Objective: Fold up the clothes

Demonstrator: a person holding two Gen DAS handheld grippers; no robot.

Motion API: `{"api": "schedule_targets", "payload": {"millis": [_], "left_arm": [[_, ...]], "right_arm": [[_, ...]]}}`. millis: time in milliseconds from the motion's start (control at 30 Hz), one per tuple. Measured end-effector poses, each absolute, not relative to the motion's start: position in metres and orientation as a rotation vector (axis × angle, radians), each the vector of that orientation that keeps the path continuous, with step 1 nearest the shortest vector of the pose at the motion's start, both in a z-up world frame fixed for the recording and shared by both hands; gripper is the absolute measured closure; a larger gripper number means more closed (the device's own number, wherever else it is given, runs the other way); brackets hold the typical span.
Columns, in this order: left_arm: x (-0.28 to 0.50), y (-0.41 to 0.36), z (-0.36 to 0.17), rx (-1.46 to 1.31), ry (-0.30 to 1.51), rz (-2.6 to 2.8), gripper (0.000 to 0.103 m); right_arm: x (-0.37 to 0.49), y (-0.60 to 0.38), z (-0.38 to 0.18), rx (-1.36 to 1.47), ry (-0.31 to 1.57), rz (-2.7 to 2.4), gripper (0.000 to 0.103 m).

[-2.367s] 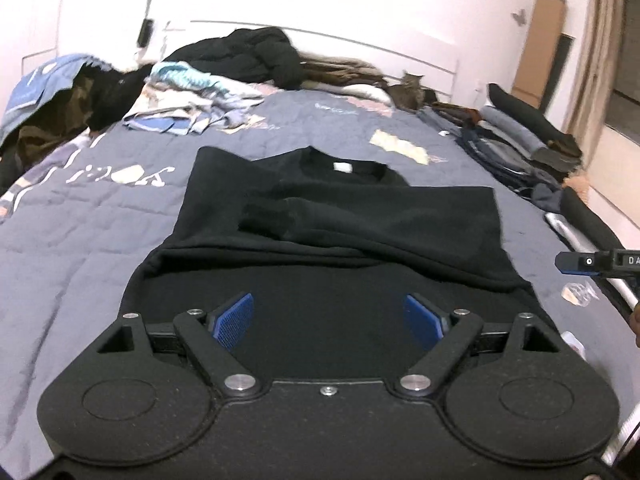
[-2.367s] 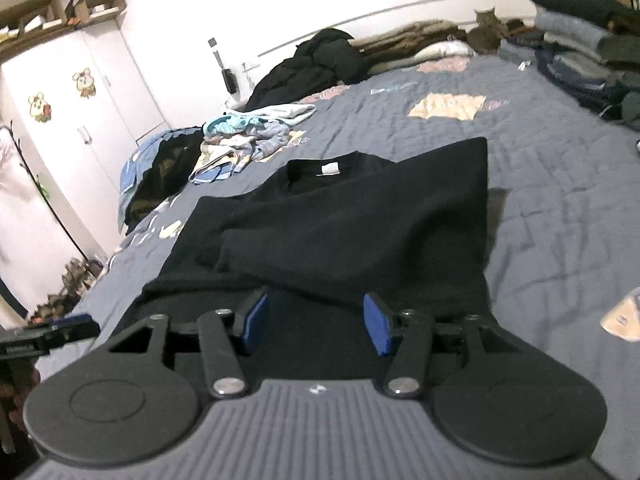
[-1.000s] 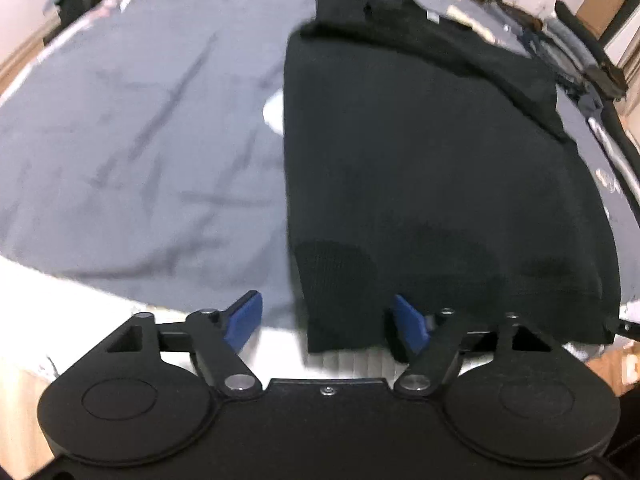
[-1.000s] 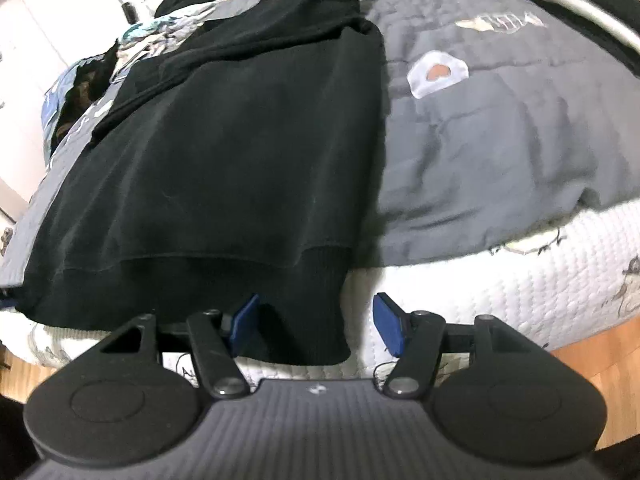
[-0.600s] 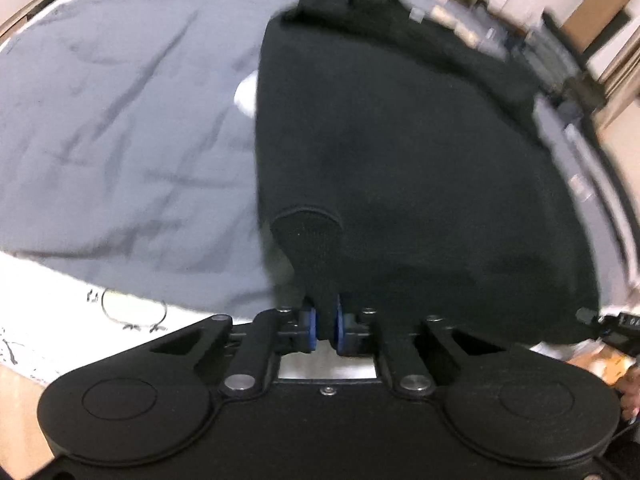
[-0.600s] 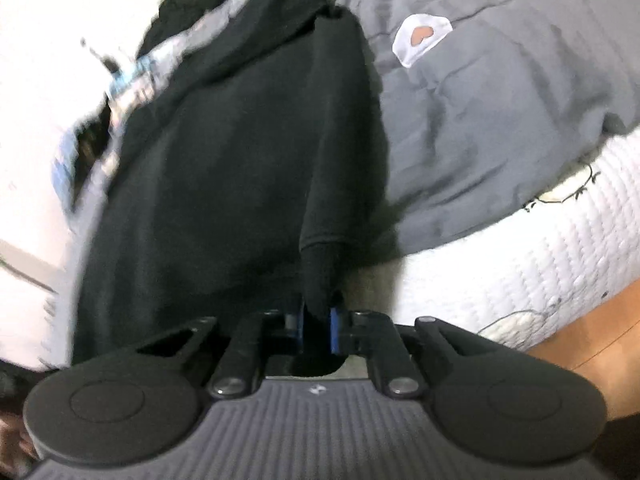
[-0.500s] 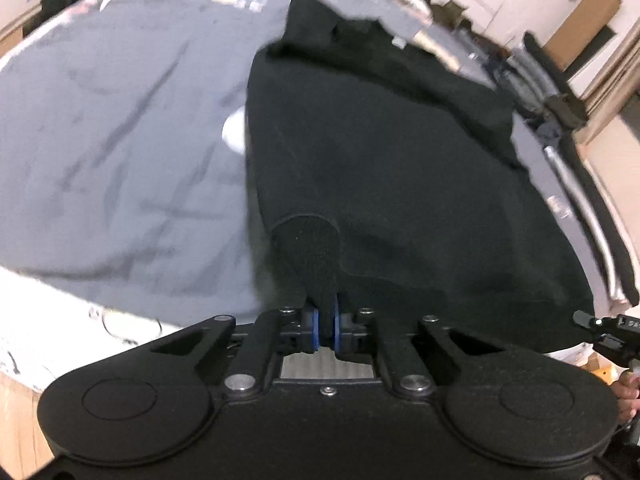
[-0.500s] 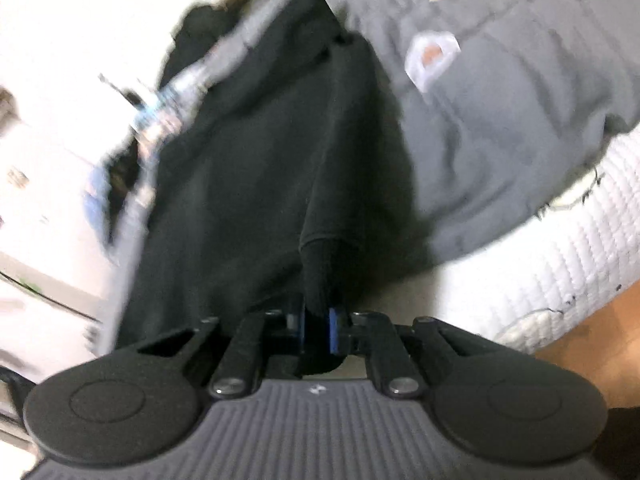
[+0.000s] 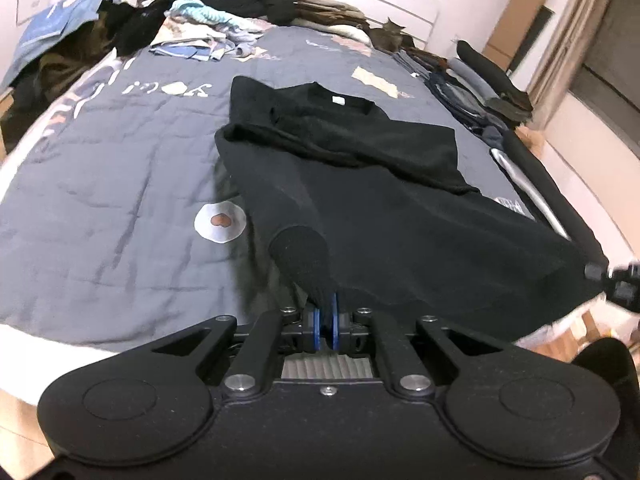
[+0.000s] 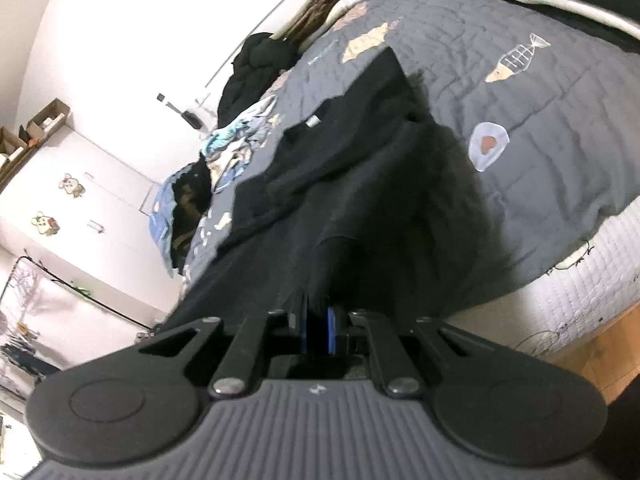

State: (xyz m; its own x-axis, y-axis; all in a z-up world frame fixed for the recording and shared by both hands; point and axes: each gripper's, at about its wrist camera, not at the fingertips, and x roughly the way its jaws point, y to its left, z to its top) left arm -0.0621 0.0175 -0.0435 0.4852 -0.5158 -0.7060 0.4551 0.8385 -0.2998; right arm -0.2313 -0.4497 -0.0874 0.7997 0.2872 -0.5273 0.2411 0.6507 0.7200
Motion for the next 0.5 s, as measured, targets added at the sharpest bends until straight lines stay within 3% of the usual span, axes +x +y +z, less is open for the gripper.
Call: {"api": "schedule_targets", "payload": {"millis": [267, 500], "left_arm": [[-0.083, 0.034, -0.026, -0.091, 0.928, -0.637, 0.098], [-0.036, 0.019, -0.036, -0.128, 0.948, -0.631, 0.098]], "right_arm": [[-0.265, -0.458, -0.056, 0.865, 0.744, 0.057, 0.094], [-0.234, -0.473, -0.083, 0.931, 0.795, 0.047, 0.094]]}}
